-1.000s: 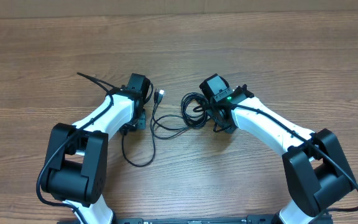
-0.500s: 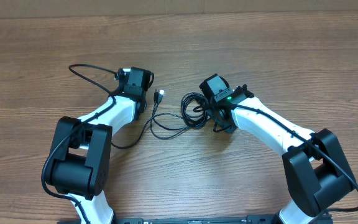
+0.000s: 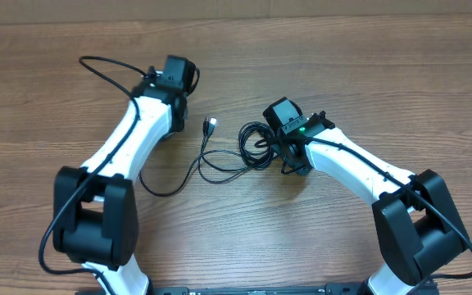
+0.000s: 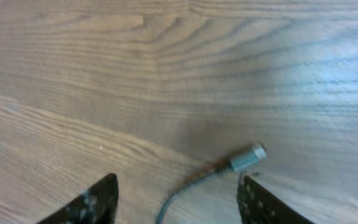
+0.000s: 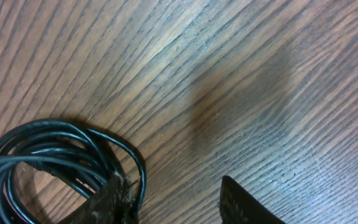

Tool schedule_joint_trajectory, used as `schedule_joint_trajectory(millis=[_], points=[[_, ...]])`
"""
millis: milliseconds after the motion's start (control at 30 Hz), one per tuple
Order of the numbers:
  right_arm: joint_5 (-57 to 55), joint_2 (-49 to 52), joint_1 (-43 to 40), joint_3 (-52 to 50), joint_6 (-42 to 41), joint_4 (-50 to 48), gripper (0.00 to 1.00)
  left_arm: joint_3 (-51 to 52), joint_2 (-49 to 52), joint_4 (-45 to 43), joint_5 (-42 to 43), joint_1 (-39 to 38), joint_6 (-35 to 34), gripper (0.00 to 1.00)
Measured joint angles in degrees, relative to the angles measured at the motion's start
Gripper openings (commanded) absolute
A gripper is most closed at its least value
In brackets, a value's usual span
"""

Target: Untangle cables

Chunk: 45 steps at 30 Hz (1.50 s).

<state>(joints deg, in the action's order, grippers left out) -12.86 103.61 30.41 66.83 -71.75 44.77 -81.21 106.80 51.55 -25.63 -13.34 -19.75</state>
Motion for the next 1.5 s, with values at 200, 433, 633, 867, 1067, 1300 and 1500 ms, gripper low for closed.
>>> schedule_joint_trajectory(millis=[200, 433, 633, 867, 1067, 1300, 1500], points=[[0.00, 0.00, 0.00, 0.00, -0.02, 0.02, 0.56, 2.12, -0.33, 5.51, 9.62, 2.69, -6.54, 0.56], [0.00, 0.00, 0.00, 0.00, 0.09, 0.24, 0.76, 7.85, -0.31, 3.45, 13.68, 8.50, -8.76, 0.34], [0.00, 0.00, 0.00, 0.00, 0.20, 0.20, 0.80, 13.16, -0.31, 0.76, 19.10, 14.01, -8.79, 0.31], [0.00, 0.00, 0.00, 0.00, 0.13, -0.17, 0.80, 19.56, -2.23, -7.74, 25.44, 15.43, -6.43, 0.19], [-0.02, 0.00, 0.00, 0.00, 0.15, -0.20, 0.79, 22.01, -3.48, -18.43, 24.83, 15.63, -5.31, 0.04], [0.00, 0.00, 0.00, 0.00, 0.17, -0.24, 0.79, 23.08, -1.33, -32.72, 24.61, 15.58, -5.18, 0.04], [-0.02, 0.00, 0.00, 0.00, 0.13, -0.24, 0.79, 22.14, -1.16, -29.70, 24.94, 15.58, -3.61, 0.04]])
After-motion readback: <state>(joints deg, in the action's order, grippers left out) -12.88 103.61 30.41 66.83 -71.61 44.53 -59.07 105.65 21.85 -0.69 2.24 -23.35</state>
